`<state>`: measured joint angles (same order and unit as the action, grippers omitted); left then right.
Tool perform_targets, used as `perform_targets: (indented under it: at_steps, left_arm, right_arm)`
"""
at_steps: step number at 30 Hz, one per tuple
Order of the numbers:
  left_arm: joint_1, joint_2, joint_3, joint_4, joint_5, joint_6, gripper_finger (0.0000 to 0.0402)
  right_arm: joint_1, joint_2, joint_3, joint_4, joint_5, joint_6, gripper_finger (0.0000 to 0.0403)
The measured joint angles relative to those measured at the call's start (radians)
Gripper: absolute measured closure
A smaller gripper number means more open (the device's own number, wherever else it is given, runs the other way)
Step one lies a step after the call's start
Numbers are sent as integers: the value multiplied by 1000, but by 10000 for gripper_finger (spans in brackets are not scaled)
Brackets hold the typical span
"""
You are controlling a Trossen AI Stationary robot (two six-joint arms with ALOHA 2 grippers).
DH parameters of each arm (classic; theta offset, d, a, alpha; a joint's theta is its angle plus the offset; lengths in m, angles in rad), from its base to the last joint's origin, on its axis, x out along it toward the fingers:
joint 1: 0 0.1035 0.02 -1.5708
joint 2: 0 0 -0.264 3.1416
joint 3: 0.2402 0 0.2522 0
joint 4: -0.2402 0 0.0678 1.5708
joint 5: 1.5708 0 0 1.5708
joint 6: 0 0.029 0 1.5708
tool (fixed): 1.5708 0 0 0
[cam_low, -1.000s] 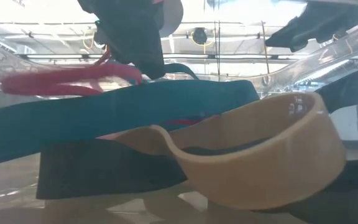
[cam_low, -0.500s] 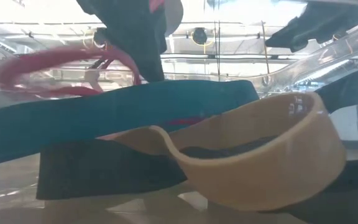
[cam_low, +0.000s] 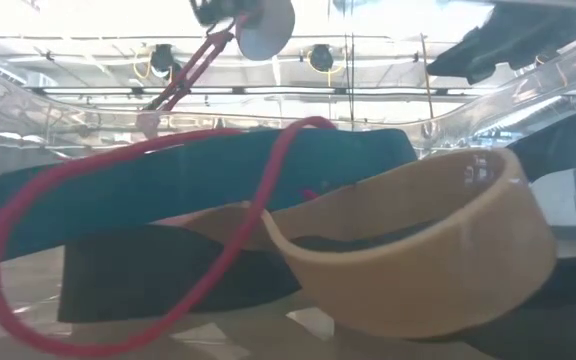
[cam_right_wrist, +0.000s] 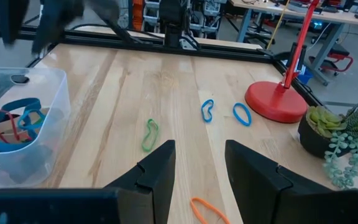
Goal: Pick and place rubber bands into bin
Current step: Put the green rubber band into the transparent bin
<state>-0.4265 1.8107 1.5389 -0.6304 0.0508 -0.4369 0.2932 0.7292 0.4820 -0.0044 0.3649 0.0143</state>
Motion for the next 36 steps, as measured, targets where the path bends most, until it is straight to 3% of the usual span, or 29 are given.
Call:
perform_targets:
  at_steps: [9, 16, 21, 27, 36]
  left_arm:
    - [24, -195, 1, 114, -26, -36, 268]
    - [29, -237, 1, 186, -54, 97, 268]
    - [52, -230, 1, 84, -136, 103, 268]
    - [124, -207, 1, -154, -241, -36, 268]
    - [200, -82, 1, -237, -237, 141, 268]
  right_arm:
    - [0, 0, 0, 0, 0, 0, 269]
    - [0, 0, 0, -4, 0, -3, 269]
    - [0, 0, 0, -9, 2, -11, 269]
    - [0, 0, 0, -9, 3, -27, 269]
    - [0, 0, 0, -23, 4, -27, 269]
